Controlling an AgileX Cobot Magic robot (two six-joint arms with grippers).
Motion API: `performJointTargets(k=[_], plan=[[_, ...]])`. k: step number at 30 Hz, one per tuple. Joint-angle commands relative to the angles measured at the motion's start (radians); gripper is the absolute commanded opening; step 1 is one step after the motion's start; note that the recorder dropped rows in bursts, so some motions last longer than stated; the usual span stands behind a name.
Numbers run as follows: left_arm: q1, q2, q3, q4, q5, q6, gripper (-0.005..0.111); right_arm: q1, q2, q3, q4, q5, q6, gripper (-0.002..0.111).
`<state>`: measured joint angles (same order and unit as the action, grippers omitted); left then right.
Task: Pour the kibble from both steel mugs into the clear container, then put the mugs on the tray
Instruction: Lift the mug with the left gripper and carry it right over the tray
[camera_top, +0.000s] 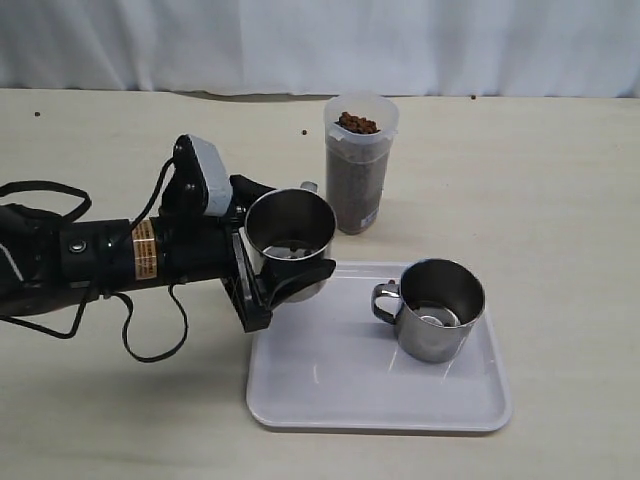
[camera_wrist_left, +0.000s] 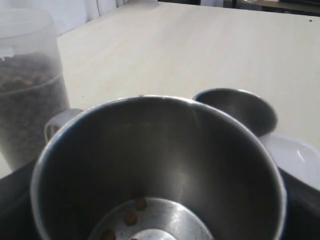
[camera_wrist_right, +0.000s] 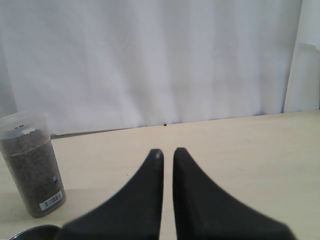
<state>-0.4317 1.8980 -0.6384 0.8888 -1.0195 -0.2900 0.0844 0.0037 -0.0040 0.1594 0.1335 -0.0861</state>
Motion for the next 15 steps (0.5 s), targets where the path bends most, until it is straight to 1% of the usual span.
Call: performJointTargets(k=[1, 3, 7, 12, 15], plan=[[-0.005, 0.074, -0.015, -0.018, -0.031, 0.013, 0.000, -0.001, -0.004, 0.004, 0.008, -0.012, -0.004, 0.005], [-0.007, 0.113, -0.045, 0.000, -0.056, 0.016, 0.000, -0.001, -0.004, 0.004, 0.008, -0.012, -0.004, 0.005], [-0.030, 0.167, -0.108, 0.016, -0.054, 0.016, 0.000, -0.001, -0.004, 0.004, 0.008, -0.012, -0.004, 0.005], [-0.058, 0.203, -0.163, 0.016, 0.024, 0.016, 0.000, -0.001, -0.004, 0.004, 0.008, -0.012, -0.004, 0.005], [-0.070, 0.230, -0.178, 0.013, 0.034, 0.013, 0.000, -0.001, -0.004, 0.004, 0.008, -0.012, -0.004, 0.005]])
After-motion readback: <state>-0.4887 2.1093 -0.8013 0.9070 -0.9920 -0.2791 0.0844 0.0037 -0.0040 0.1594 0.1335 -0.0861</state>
